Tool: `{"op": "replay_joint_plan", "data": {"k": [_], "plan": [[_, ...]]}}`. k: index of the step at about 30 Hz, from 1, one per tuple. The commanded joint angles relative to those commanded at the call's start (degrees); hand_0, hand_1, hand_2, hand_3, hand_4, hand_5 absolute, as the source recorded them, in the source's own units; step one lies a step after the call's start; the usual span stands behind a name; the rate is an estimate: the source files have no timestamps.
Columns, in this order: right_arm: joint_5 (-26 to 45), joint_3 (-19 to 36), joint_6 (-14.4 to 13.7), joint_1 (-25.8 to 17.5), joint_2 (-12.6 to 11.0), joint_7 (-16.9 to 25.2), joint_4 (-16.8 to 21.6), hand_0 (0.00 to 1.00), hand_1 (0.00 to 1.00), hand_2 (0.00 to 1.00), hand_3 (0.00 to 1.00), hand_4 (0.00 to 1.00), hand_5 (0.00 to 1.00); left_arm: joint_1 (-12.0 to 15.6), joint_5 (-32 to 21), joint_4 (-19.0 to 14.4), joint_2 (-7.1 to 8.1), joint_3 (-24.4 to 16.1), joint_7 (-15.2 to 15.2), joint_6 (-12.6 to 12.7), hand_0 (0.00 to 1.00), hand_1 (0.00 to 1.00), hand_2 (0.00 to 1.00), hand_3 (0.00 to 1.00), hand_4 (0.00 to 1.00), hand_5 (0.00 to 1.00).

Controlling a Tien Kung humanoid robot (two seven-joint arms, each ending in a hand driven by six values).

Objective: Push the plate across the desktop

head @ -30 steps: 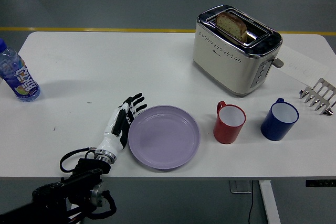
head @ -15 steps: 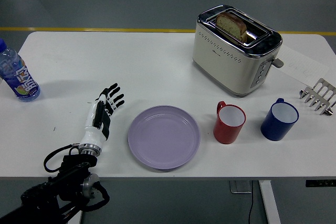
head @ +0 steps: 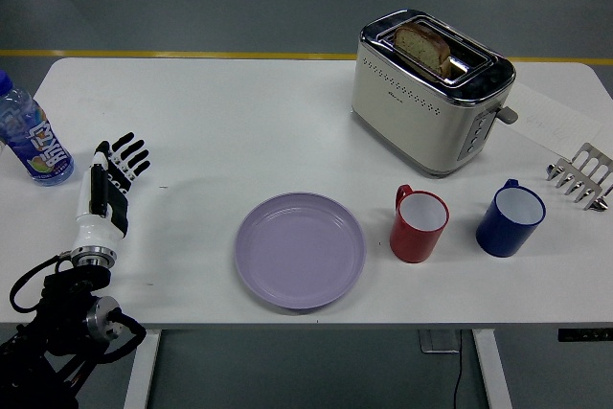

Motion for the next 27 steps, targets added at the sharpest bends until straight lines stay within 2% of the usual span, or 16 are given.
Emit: {"op": "replay_joint_plan", "data": {"k": [10, 11, 12, 16, 22, 27], "plan": [[-0.45, 0.33, 0.06, -0.52, 0.0, -0.11, 0.07, 0.575, 0.534, 0.612, 0.602, 0.121, 0.603, 4.83, 1.8, -1.65, -0.18, -11.39, 1.47, -0.4, 0.689, 0.674, 0.682, 0.643, 0.456, 0.998], [-0.42, 0.32, 0.04, -0.56, 0.0, -0.13, 0.07, 0.573, 0.534, 0.612, 0.602, 0.121, 0.6, 5.24, 1.41, -1.87, -0.47, -12.66, 1.74, -0.69, 0.559, 0.621, 0.649, 0.626, 0.469, 0.998], [-0.42, 0.34, 0.02, -0.61, 0.0, -0.15, 0.07, 0.573, 0.534, 0.612, 0.602, 0.121, 0.6, 5.62, 1.12, -2.11, -0.8, -14.05, 2.14, -1.13, 0.559, 0.621, 0.649, 0.626, 0.469, 0.998], [-0.5, 0.44, -0.02, -0.78, 0.0, -0.14, 0.06, 0.573, 0.534, 0.612, 0.602, 0.121, 0.6, 6.86, 1.13, -3.14, -1.97, -20.13, 4.89, -3.93, 0.559, 0.621, 0.649, 0.626, 0.469, 0.998], [0.13, 0.14, -0.23, -0.58, 0.0, 0.0, -0.02, 0.573, 0.534, 0.613, 0.602, 0.121, 0.598, 8.11, 2.81, -3.87, -2.14, -25.75, 9.36, -7.99, 0.536, 0.614, 0.641, 0.623, 0.473, 0.998], [0.6, -0.07, -0.39, -0.29, 0.0, 0.08, -0.07, 0.572, 0.534, 0.613, 0.601, 0.121, 0.597, 8.79, 2.53, -4.22, -2.89, -30.63, 14.48, -13.27, 0.547, 0.629, 0.651, 0.626, 0.481, 0.998]]}}
